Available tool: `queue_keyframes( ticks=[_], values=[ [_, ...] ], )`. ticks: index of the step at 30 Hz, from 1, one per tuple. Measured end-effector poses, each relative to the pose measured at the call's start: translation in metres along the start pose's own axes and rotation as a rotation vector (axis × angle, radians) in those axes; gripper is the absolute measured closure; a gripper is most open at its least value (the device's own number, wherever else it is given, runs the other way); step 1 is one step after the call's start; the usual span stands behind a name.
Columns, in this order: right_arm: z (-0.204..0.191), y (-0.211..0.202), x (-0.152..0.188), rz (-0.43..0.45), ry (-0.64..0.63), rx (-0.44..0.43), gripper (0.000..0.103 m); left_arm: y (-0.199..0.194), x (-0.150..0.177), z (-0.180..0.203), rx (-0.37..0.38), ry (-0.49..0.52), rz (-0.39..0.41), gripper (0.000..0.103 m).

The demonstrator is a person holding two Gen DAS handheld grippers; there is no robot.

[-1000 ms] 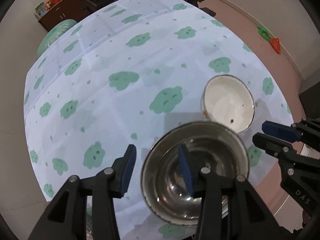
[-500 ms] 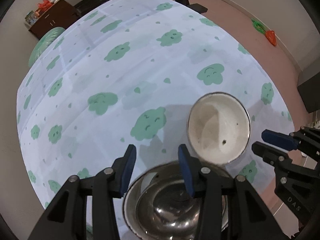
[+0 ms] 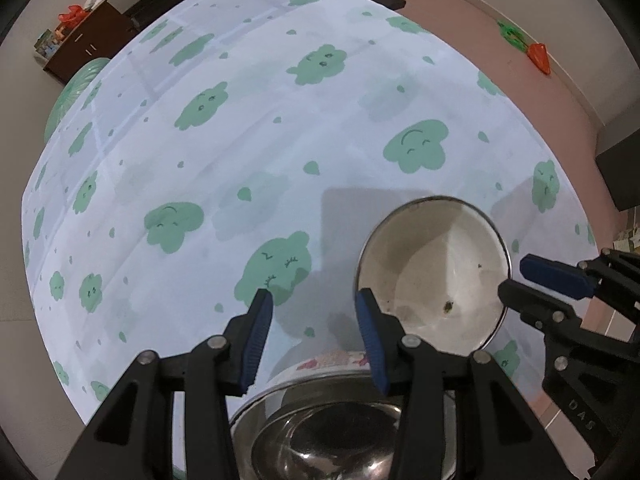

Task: Organize plates and bowls
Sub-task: 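Move both grippers to the white enamel bowl and close on its rim, then lift the white enamel bowl and carry it over the stacked steel bowl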

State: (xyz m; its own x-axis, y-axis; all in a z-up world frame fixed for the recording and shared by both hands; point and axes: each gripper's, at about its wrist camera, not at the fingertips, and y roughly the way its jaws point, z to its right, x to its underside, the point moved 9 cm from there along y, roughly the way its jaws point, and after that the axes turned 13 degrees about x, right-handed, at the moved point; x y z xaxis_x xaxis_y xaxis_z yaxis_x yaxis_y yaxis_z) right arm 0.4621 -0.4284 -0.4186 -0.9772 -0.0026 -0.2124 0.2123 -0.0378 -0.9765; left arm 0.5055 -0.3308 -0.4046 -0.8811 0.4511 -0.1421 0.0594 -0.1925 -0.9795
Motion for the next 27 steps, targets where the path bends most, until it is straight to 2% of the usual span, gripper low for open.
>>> queue_keyframes(
  ticks=[9, 13, 14, 16, 19, 20, 22, 27],
  values=[
    [-0.005, 0.008, -0.006, -0.008, -0.014, -0.002, 0.079, 0.011, -0.007, 0.005, 0.028, -0.001, -0.024, 0.059],
    [-0.008, 0.012, -0.005, -0.014, -0.018, -0.006, 0.079, 0.015, -0.008, 0.008, 0.037, 0.007, -0.030, 0.063],
    [-0.009, 0.013, -0.006, -0.015, -0.017, -0.006, 0.079, 0.016, -0.008, 0.009, 0.041, 0.007, -0.031, 0.065],
    [-0.008, 0.013, -0.006, -0.014, -0.010, -0.006, 0.079, 0.018, -0.009, 0.011, 0.050, 0.011, -0.037, 0.078],
    [-0.009, 0.017, -0.004, -0.023, -0.011, -0.006, 0.079, 0.023, -0.010, 0.014, 0.066, 0.017, -0.048, 0.088],
    [-0.009, 0.017, -0.003, -0.025, -0.012, -0.005, 0.079, 0.024, -0.010, 0.015, 0.070, 0.019, -0.051, 0.089],
    [-0.010, 0.018, -0.003, -0.026, -0.012, -0.010, 0.086, 0.027, -0.010, 0.017, 0.077, 0.022, -0.056, 0.095],
    [-0.008, 0.016, -0.005, -0.011, -0.001, -0.012, 0.089, 0.029, -0.012, 0.021, 0.088, 0.023, -0.062, 0.098]
  ],
)
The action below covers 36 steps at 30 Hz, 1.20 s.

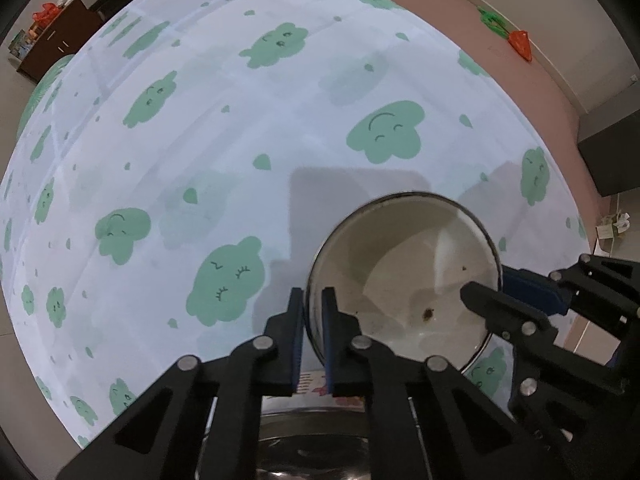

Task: Organize plates and bowls
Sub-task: 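Lift the white enamel bowl and carry it over the stacked steel bowl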

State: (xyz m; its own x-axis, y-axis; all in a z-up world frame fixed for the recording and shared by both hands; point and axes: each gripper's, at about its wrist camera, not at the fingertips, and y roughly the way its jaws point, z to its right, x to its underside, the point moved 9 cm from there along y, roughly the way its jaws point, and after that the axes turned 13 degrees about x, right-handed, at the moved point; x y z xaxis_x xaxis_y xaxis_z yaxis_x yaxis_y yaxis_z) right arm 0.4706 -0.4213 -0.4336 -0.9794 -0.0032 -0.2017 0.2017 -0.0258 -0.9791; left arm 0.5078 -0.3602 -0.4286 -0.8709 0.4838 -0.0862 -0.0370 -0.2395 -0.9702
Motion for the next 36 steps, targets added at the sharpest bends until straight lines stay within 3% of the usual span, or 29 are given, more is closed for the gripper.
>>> queue_keyframes(
  ticks=[36],
  values=[
    [-0.006, -0.065, -0.028, 0.113, -0.037, 0.032, 0.090, -0.074, -0.004, 0.000, -0.014, 0.000, 0.116, 0.098]
  ],
)
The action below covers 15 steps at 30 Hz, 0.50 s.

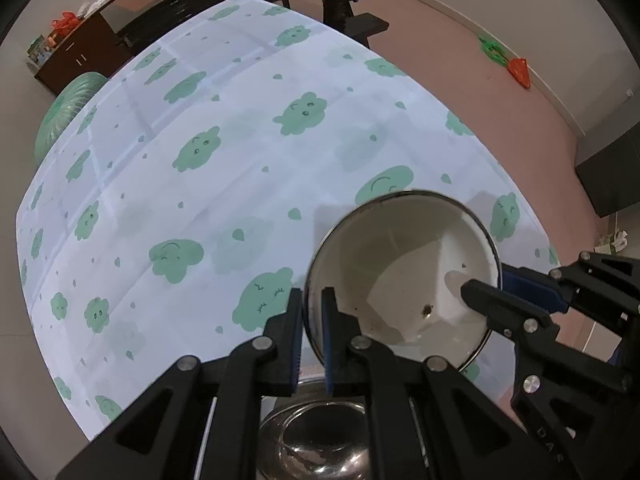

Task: Organize plates and bowls
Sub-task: 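Lift the white enamel bowl and carry it over the stacked steel bowl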

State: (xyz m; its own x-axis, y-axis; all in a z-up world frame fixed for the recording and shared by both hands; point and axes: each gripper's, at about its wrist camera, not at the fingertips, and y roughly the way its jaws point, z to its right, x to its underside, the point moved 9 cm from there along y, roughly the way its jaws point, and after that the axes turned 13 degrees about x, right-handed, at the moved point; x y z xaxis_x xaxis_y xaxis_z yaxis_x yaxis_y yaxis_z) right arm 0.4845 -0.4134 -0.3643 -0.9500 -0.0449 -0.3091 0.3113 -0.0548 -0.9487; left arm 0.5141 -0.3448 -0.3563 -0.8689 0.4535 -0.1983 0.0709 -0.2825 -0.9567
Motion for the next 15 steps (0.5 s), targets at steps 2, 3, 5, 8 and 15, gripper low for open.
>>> queue_keyframes(
  ticks=[2, 3, 5, 8, 15],
  values=[
    [-0.002, -0.002, 0.001, 0.002, -0.004, -0.002, 0.090, -0.003, 0.003, -0.001, -0.003, -0.002, 0.003, 0.098],
    [-0.003, -0.003, 0.001, 0.004, -0.007, -0.002, 0.090, -0.005, 0.004, -0.001, -0.005, -0.003, 0.005, 0.098],
    [-0.006, -0.006, 0.003, 0.006, -0.013, -0.004, 0.090, -0.008, 0.007, -0.002, -0.007, -0.007, 0.009, 0.098],
    [-0.010, -0.010, 0.004, 0.012, -0.020, -0.008, 0.090, -0.013, 0.011, -0.003, -0.011, -0.011, 0.014, 0.098],
    [-0.020, -0.017, 0.009, 0.022, -0.038, -0.013, 0.090, -0.022, 0.023, -0.007, -0.026, -0.017, 0.024, 0.098]
  ],
)
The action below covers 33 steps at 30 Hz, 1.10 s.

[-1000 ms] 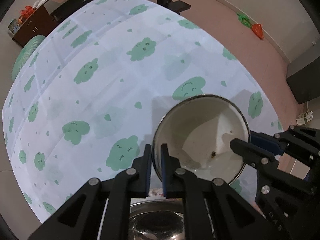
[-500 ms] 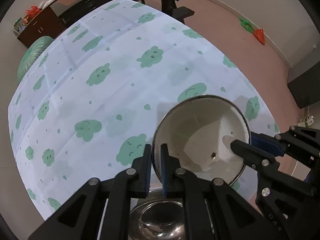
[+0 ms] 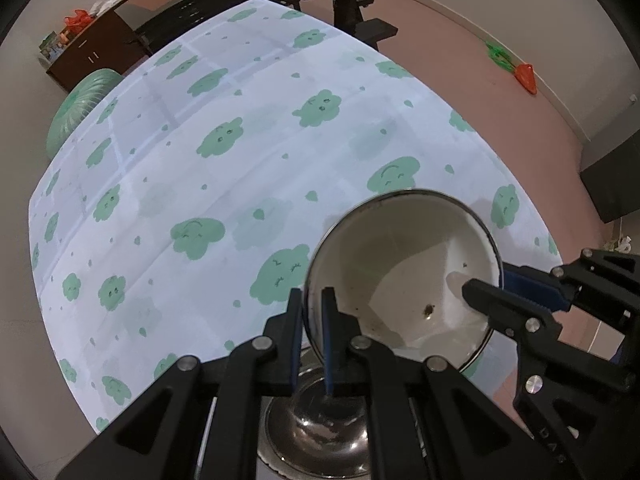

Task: Organize plates and bowls
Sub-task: 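Lift the white enamel bowl and carry it over the stacked steel bowl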

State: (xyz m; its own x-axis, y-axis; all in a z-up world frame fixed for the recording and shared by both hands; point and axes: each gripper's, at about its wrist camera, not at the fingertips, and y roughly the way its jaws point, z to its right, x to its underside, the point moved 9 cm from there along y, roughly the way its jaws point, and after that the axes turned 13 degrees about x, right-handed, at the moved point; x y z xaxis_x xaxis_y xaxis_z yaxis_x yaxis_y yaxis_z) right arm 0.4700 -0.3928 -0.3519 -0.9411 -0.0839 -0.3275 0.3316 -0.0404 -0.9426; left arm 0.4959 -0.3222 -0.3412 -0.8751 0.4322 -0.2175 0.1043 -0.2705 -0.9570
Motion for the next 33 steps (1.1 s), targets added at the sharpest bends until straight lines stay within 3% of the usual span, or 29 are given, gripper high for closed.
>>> queue_keyframes(
  ticks=[33],
  values=[
    [-0.046, -0.022, 0.033, 0.001, -0.068, -0.022, 0.090, -0.025, 0.057, -0.015, -0.019, -0.027, 0.006, 0.098]
  ],
)
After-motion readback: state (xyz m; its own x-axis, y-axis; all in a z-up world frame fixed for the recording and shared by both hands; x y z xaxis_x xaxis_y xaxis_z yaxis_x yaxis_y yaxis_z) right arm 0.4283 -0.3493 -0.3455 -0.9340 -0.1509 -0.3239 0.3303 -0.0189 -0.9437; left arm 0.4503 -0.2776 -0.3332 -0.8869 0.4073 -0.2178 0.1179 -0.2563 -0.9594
